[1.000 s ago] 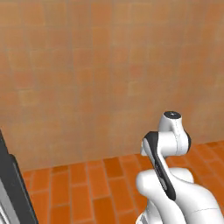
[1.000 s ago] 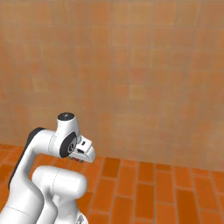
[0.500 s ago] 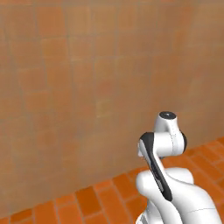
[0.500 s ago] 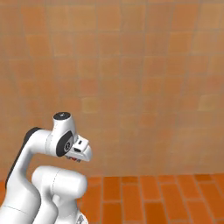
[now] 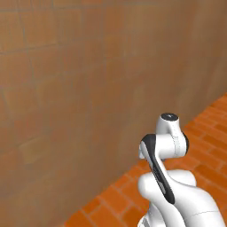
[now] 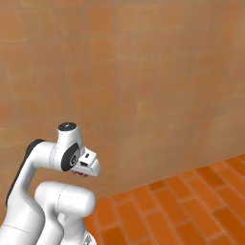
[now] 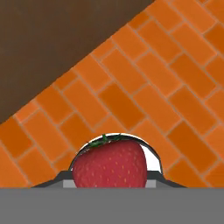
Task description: Take the strawberry from the fridge and place it on top of the pancake, located on the dining counter.
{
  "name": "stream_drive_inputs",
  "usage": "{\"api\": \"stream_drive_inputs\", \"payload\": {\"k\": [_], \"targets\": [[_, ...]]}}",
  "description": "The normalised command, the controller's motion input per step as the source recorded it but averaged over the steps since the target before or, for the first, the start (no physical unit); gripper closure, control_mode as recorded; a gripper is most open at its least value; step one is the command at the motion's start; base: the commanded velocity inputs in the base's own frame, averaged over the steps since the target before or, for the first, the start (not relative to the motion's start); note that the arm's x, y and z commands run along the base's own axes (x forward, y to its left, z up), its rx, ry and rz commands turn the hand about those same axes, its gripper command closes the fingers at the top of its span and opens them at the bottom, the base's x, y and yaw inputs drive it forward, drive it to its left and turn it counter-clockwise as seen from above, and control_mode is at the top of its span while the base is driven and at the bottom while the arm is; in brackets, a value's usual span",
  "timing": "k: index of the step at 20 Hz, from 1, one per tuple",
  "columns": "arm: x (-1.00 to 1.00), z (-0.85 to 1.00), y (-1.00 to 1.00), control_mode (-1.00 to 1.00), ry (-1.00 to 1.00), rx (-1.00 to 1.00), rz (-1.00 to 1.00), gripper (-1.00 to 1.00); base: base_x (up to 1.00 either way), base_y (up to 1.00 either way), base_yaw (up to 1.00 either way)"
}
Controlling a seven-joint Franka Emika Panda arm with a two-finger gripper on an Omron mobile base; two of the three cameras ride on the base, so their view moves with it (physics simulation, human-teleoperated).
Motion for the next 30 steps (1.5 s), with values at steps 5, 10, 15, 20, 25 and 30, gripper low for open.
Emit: {"api": "stream_drive_inputs", "payload": {"k": [5, 10, 15, 20, 25, 30], "targets": [[0.00, 0.00, 0.00, 1.00, 0.00, 0.00, 0.00, 1.00, 0.64, -0.56, -0.63], [0.00, 0.00, 0.00, 1.00, 0.00, 0.00, 0.00, 1.00, 0.64, -0.59, -0.62], [0.00, 0.00, 0.00, 1.00, 0.00, 0.00, 0.00, 1.00, 0.52, -0.80, -0.61], [0.00, 0.00, 0.00, 1.00, 0.00, 0.00, 0.00, 1.00, 0.78, -0.40, -0.59], [0.00, 0.00, 0.00, 1.00, 0.00, 0.00, 0.00, 1.00, 0.75, 0.02, -0.71], [0.00, 0.00, 0.00, 1.00, 0.00, 0.00, 0.00, 1.00, 0.87, 0.32, -0.72]]}}
